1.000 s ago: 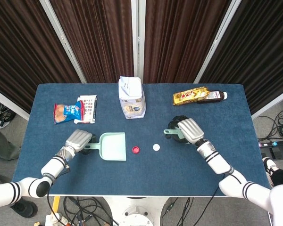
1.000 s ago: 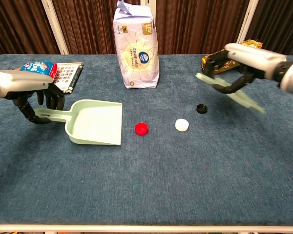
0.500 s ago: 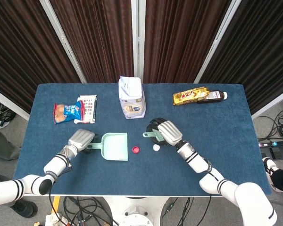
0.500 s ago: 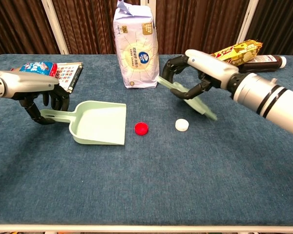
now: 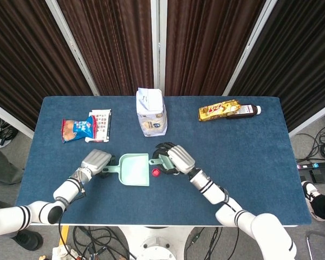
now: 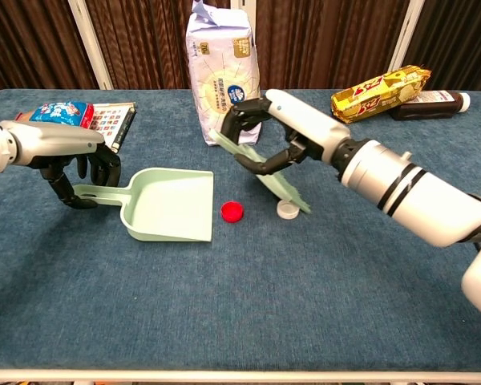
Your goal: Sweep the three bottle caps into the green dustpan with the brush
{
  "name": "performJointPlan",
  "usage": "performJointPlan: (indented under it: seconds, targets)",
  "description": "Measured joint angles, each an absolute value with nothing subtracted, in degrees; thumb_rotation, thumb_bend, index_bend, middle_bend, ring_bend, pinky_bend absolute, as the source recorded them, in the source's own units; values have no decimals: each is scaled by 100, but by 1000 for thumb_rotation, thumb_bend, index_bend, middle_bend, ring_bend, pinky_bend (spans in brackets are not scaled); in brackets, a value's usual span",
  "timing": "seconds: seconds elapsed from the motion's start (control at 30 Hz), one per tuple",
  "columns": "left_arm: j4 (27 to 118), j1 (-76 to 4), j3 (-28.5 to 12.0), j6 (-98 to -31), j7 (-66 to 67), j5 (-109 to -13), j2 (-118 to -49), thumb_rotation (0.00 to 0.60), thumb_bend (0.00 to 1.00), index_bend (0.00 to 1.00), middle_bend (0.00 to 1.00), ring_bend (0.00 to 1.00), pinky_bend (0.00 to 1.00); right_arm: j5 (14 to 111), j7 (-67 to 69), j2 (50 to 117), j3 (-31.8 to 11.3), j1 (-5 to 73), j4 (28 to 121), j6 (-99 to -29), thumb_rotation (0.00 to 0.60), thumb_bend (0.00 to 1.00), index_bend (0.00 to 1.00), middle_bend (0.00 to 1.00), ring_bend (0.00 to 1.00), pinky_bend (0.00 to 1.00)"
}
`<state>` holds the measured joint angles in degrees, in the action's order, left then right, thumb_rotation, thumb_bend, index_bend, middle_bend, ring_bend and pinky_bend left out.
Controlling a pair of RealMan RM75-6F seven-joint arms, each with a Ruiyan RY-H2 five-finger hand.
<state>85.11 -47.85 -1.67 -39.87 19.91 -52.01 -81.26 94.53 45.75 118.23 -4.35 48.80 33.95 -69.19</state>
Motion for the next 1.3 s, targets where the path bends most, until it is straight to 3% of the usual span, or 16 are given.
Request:
performJointPlan:
  seconds: [0.47,0.93,1.3]
  targets:
    - [8590,-4877,-171,-4008,1924,-5113,-8182,600,396,514,488,357,346,9332,4697,12395,-704,5290,3399,-7043,600,548,676,557,232,210]
    - [8665,-4916,-92,-4114,2014,-5069,-8236,600,397,514,488,357,346,9241,4213,11770,-532,4859,4239,-7199,600,584,677,565,232,209]
    - [8632,-4968,-100,-4156,2041,-4970,-8385,600,397,514,488,358,346,9153,4320,12283,-596,4900,4036,-7051,600,599,680,566,232,209]
